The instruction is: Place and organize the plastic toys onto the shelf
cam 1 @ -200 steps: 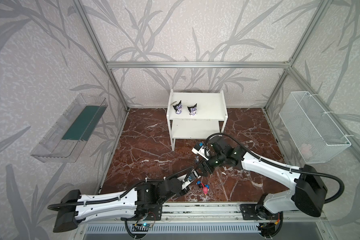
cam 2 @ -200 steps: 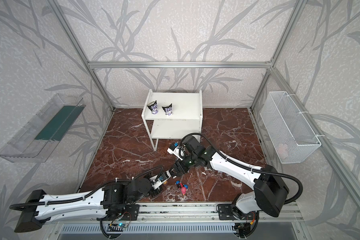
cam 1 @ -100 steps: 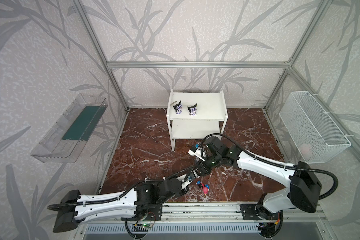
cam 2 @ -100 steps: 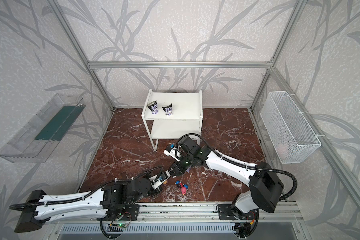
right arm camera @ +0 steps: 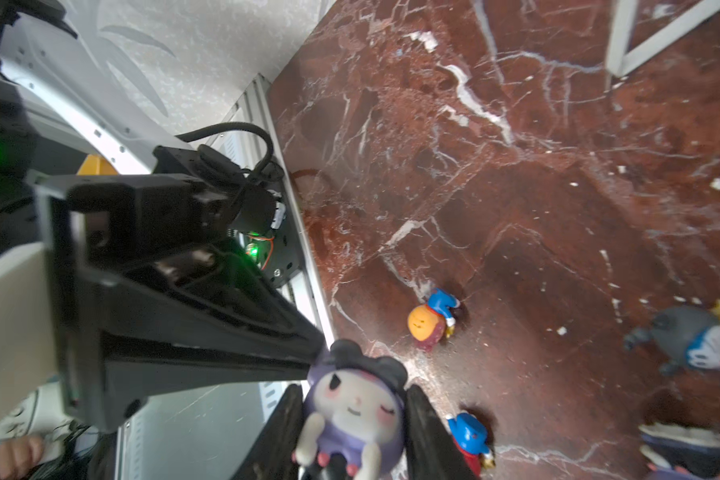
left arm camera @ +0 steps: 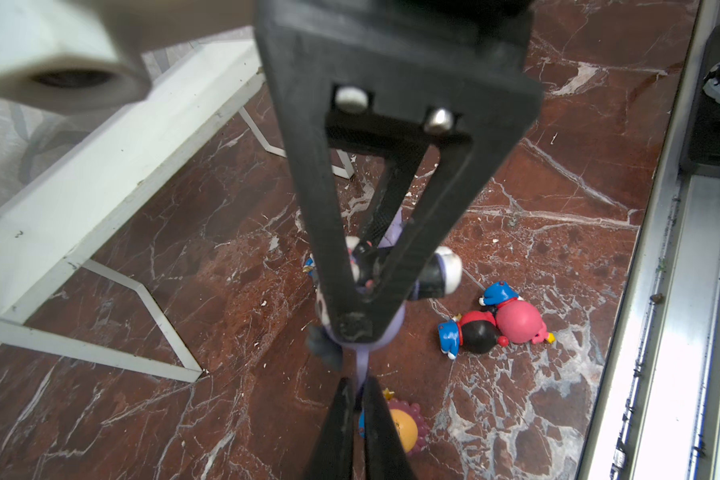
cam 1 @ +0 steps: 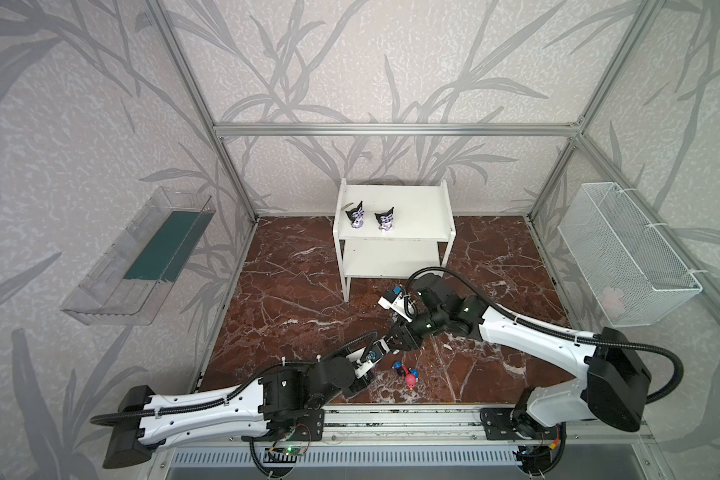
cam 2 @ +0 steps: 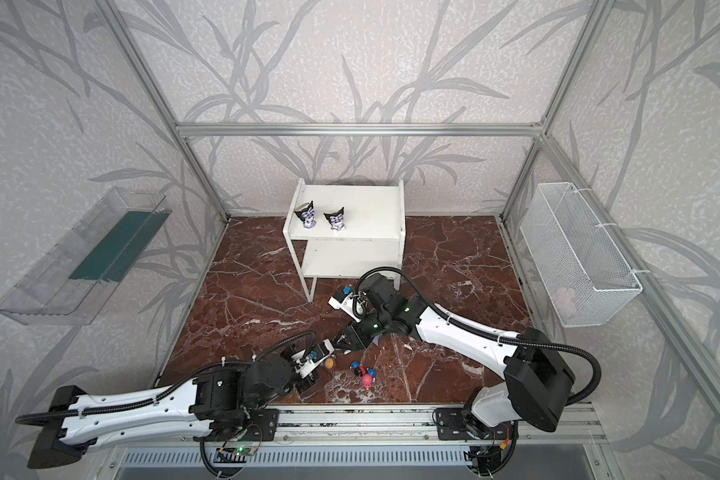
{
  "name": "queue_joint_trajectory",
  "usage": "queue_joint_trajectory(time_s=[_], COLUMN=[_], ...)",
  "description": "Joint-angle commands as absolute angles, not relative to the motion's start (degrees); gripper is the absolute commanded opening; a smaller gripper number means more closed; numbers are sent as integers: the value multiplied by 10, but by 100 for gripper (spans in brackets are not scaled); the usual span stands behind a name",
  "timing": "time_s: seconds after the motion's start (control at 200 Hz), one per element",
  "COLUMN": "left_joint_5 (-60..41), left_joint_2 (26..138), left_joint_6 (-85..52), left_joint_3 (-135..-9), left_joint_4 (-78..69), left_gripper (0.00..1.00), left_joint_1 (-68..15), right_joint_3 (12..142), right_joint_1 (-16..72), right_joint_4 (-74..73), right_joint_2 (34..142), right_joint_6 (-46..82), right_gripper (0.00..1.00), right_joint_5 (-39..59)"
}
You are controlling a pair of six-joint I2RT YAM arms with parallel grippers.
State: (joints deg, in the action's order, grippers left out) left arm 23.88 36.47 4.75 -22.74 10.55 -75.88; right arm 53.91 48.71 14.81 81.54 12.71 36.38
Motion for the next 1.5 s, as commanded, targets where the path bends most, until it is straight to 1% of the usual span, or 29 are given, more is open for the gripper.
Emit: queue_joint_trajectory(time_s=[0.0, 0.155, 0.295, 0.49, 0.56, 0.615, 0.705, 0.78, 0.92, 1.019, 1.114, 1.234, 1.269, 1.314, 1.394, 1.499], left_joint_5=[256, 259, 266, 238, 208, 182, 124, 45, -148, -236, -285, -324, -333, -342, -347, -352], left_joint_2=[345, 334, 320, 299, 289, 287, 293, 311, 383, 443, 490, 536, 545, 554, 566, 577], left_joint_6=[44, 25, -32, -165, -218, -259, -329, -402, -546, -621, -677, -721, -737, -760, -784, -795], left_joint_3=[-226, -229, -243, -256, -253, -253, -261, -270, -281, -293, -303, -308, -299, -285, -267, -256], left_joint_4=[77, 86, 110, 129, 116, 108, 107, 100, 34, -26, -76, -101, -125, -168, -213, -246], left_gripper=[22, 39, 53, 67, 72, 73, 77, 77, 76, 75, 72, 62, 57, 48, 47, 41], left_joint_1=[-761, -761, -761, -755, -746, -733, -692, -633, -503, -459, -442, -424, -420, -412, -405, -402], right_joint_3=[512, 467, 411, 324, 294, 275, 251, 231, 198, 183, 176, 169, 168, 167, 166, 166], right_joint_1=[479, 475, 475, 475, 476, 476, 476, 476, 480, 485, 495, 511, 515, 518, 521, 522], right_joint_4=[128, 42, -65, -229, -286, -322, -358, -390, -445, -464, -464, -472, -472, -473, -474, -475], right_joint_2=[797, 767, 730, 680, 665, 656, 643, 634, 621, 611, 602, 591, 589, 588, 588, 590], right_joint_6=[146, 169, 181, 176, 167, 156, 134, 120, 95, 78, 59, 36, 30, 24, 19, 17], right_gripper=[33, 33, 33, 33, 33, 33, 33, 33, 32, 32, 31, 31, 31, 31, 31, 31], right_joint_5=[345, 337, 322, 272, 252, 238, 212, 198, 172, 155, 130, 95, 85, 77, 70, 66])
